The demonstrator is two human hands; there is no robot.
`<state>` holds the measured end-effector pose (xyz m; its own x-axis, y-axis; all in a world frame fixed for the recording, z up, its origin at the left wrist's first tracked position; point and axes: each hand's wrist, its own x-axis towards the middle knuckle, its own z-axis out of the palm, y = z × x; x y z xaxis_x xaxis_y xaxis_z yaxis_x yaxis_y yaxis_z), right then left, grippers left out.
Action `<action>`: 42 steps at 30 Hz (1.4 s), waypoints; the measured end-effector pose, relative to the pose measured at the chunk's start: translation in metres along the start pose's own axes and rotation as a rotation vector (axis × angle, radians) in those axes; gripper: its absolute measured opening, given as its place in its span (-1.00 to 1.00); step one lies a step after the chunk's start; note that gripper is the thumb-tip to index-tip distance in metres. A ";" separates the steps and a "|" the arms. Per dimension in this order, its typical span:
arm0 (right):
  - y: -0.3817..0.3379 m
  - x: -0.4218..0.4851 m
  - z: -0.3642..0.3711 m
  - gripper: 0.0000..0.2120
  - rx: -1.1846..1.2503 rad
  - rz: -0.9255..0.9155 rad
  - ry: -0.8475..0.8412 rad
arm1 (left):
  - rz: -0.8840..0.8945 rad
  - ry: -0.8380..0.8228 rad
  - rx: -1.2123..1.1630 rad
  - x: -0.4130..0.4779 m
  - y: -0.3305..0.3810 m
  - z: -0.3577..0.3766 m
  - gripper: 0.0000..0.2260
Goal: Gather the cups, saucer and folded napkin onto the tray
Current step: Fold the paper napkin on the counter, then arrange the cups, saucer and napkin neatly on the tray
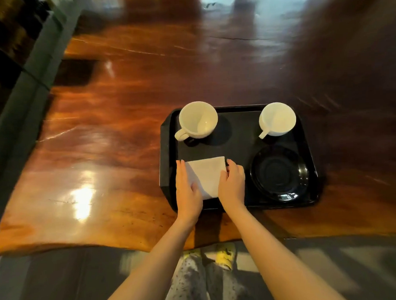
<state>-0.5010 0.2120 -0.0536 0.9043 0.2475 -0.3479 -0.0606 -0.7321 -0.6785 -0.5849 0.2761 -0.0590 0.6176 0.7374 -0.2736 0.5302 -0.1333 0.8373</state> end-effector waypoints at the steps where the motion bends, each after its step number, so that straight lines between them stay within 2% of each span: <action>1: 0.002 0.000 0.001 -0.63 0.008 -0.015 0.012 | 0.002 -0.001 0.000 0.000 0.000 0.001 -0.42; 11: 0.008 0.002 0.008 -0.68 0.048 -0.011 0.075 | -0.020 -0.004 0.019 0.006 0.001 0.002 -0.42; 27: 0.008 0.011 0.009 -0.68 0.056 -0.017 0.110 | 0.062 -0.045 0.140 0.017 0.002 0.004 -0.45; 30: 0.008 0.011 -0.009 -0.63 0.054 -0.105 0.052 | 0.101 0.025 0.168 0.014 0.011 -0.001 -0.44; 32: 0.013 0.014 -0.039 -0.61 0.039 -0.230 0.089 | 0.131 0.072 0.111 0.002 0.025 -0.002 -0.44; 34: 0.025 0.027 -0.079 -0.61 -0.026 -0.288 0.187 | 0.081 0.009 -0.043 -0.019 0.046 0.008 -0.47; 36: 0.042 0.042 -0.115 -0.60 -0.133 -0.229 0.210 | -0.027 -0.143 -0.175 -0.039 0.062 0.031 -0.53; 39: 0.063 0.057 -0.140 -0.57 -0.208 -0.109 0.083 | -0.175 -0.285 -0.251 -0.050 0.075 0.072 -0.52; 42: 0.073 0.061 -0.141 -0.58 -0.243 -0.137 0.027 | -0.227 -0.255 -0.236 -0.047 0.079 0.097 -0.50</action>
<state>-0.3908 0.0841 -0.0323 0.9083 0.3399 -0.2438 0.1633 -0.8247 -0.5415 -0.5154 0.1664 -0.0258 0.6402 0.5386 -0.5478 0.5401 0.1916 0.8195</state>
